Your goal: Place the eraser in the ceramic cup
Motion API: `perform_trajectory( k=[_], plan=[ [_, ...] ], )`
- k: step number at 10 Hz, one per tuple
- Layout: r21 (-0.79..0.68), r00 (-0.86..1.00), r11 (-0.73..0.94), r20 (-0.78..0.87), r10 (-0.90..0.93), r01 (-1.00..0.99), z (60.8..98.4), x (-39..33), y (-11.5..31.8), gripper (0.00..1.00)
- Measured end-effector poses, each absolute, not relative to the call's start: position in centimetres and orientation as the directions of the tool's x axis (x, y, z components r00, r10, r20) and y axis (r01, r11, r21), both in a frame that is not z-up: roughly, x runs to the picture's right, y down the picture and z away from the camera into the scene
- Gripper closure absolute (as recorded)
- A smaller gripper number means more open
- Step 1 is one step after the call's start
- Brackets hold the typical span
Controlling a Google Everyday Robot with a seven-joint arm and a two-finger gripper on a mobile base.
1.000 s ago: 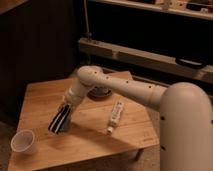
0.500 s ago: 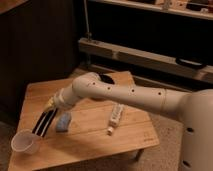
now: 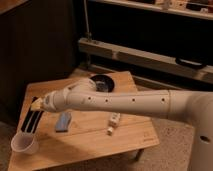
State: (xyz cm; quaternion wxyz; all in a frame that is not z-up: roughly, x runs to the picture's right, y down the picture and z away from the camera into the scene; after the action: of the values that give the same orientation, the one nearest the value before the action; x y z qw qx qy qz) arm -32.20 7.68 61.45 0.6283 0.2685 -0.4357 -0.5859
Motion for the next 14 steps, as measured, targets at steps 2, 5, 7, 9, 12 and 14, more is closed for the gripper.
perform_trajectory(
  k=[2, 5, 7, 9, 12, 14],
  plan=[
    [0.863, -0.080, 0.131, 0.193, -0.978, 0.488, 61.4, -33.3, 7.8, 1.00],
    [0.871, -0.104, 0.100, 0.170, -0.980, 0.481, 61.8, -34.2, 8.1, 1.00],
    [0.874, -0.122, 0.084, 0.161, -0.979, 0.478, 62.2, -34.3, 8.6, 1.00],
    [0.875, -0.132, 0.077, 0.158, -0.979, 0.478, 62.7, -34.3, 9.1, 1.00],
    [0.879, -0.161, 0.052, 0.145, -0.976, 0.474, 63.0, -34.7, 10.2, 1.00],
    [0.883, -0.183, 0.023, 0.122, -0.975, 0.469, 62.7, -35.0, 10.7, 1.00]
  ],
)
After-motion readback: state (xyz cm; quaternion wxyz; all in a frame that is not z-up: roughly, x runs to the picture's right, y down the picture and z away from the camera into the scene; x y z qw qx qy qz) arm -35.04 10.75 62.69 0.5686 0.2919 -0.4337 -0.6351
